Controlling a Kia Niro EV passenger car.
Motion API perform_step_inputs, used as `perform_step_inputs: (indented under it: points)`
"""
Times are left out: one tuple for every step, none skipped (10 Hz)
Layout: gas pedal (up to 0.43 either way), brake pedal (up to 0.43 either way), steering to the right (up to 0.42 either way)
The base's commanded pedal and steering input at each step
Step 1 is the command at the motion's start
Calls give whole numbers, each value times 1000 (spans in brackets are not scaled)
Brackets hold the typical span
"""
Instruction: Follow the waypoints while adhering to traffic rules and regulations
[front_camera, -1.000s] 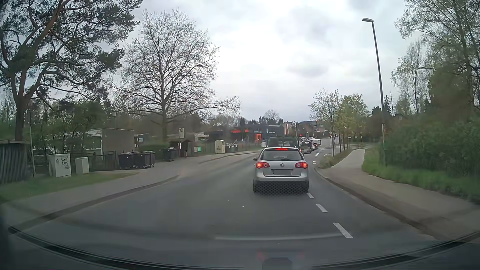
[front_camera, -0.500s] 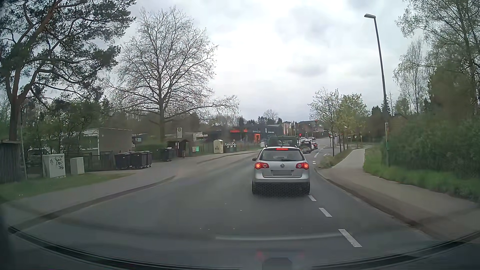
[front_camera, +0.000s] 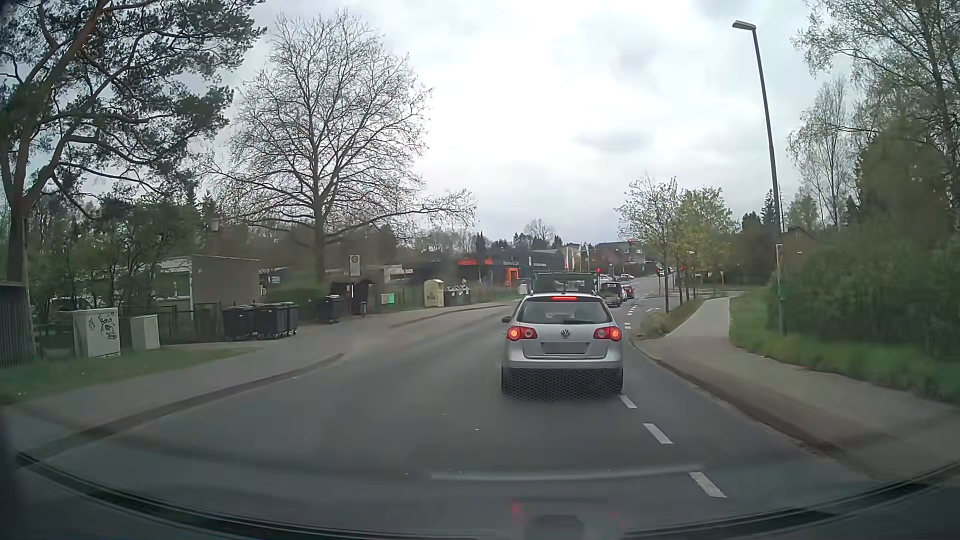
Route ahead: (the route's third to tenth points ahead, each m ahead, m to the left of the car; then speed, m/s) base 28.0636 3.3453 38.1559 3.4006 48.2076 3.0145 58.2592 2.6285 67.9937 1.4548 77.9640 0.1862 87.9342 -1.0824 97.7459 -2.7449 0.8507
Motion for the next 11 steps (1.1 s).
perform_step_inputs:
  points:
    - [0,6,32]
    - [0,0,32]
    - [0,0,32]
    - [0,0,32]
    - [0,0,32]
    - [0,0,32]
    - [0,6,32]
    - [0,0,32]
    - [0,0,33]
    - [0,0,33]
    - [0,0,35]
